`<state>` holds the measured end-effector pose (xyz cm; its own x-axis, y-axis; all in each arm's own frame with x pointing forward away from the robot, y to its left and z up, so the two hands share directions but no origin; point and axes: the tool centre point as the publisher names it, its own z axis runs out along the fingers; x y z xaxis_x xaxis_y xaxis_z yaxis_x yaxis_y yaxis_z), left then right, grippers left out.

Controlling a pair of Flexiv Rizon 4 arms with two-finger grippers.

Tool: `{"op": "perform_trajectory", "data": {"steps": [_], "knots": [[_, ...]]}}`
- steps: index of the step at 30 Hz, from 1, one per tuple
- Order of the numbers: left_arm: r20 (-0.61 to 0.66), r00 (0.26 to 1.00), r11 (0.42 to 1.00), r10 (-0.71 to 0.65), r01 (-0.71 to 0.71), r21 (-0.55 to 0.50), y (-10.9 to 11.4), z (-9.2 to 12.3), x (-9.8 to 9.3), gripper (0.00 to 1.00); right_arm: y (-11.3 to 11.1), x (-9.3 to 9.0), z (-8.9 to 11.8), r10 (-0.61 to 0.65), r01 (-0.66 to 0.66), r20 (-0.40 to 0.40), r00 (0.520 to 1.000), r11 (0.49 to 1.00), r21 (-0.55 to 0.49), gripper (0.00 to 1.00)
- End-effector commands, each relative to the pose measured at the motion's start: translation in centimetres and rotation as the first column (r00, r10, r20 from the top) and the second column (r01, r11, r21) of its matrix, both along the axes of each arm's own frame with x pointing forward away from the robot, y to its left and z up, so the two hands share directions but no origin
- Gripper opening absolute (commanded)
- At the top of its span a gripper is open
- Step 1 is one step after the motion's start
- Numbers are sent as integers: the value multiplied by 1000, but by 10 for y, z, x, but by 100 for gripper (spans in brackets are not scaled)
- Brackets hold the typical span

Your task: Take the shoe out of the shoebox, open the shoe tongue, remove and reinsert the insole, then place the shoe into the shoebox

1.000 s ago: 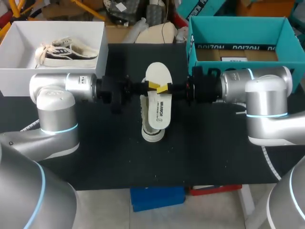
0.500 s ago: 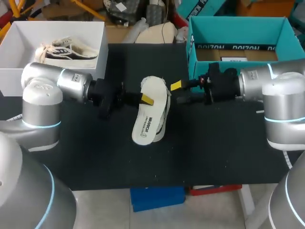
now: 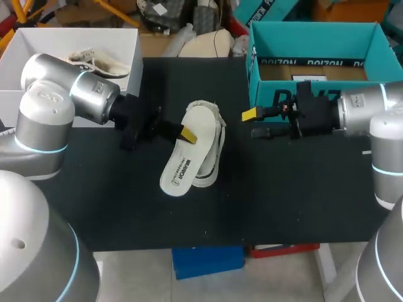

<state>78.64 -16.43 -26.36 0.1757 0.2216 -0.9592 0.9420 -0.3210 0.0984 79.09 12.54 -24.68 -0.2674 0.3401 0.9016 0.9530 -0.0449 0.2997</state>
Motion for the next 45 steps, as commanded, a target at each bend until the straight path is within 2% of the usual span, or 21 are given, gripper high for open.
{"op": "perform_trajectory", "data": {"steps": [1, 3, 4, 9, 12, 20, 28, 45], "knots": [[3, 1000, 1000, 2, -2, 3, 0, 0, -1, 0, 1, 0, 0, -2, 2, -1, 1000, 1000, -3, 100], [3, 1000, 1000, 2, -2, 3, 0, 0, -1, 0, 1, 0, 0, -2, 2, -1, 1000, 1000, -3, 100], [-48, 999, 999, 12, -14, -30, 1, 1, -3, 0, 1, 0, 0, -2, 2, -1, 1000, 1000, -3, 100], [-213, 977, 995, 27, -46, -84, 4, -3, -14, 0, -2, -7, 1, -31, 41, 55, 998, 980, -194, 100], [-290, 957, 992, 22, -57, -114, 5, -4, -22, 0, -7, -14, 2, -59, 80, 90, 994, 964, -252, 100], [-346, 938, 998, 30, -45, -35, 10, -9, -43, 0, -22, -33, 3, -104, 134, 126, 987, 954, -266, 100], [-392, 918, 998, 53, -39, 42, 21, -12, -48, 0, -38, -52, 6, -105, 145, 149, 983, 946, -290, 100], [-413, 910, 998, 43, -25, 50, 22, -13, -49, 0, -40, -54, 9, -76, 116, 141, 987, 947, -300, 100]]}}
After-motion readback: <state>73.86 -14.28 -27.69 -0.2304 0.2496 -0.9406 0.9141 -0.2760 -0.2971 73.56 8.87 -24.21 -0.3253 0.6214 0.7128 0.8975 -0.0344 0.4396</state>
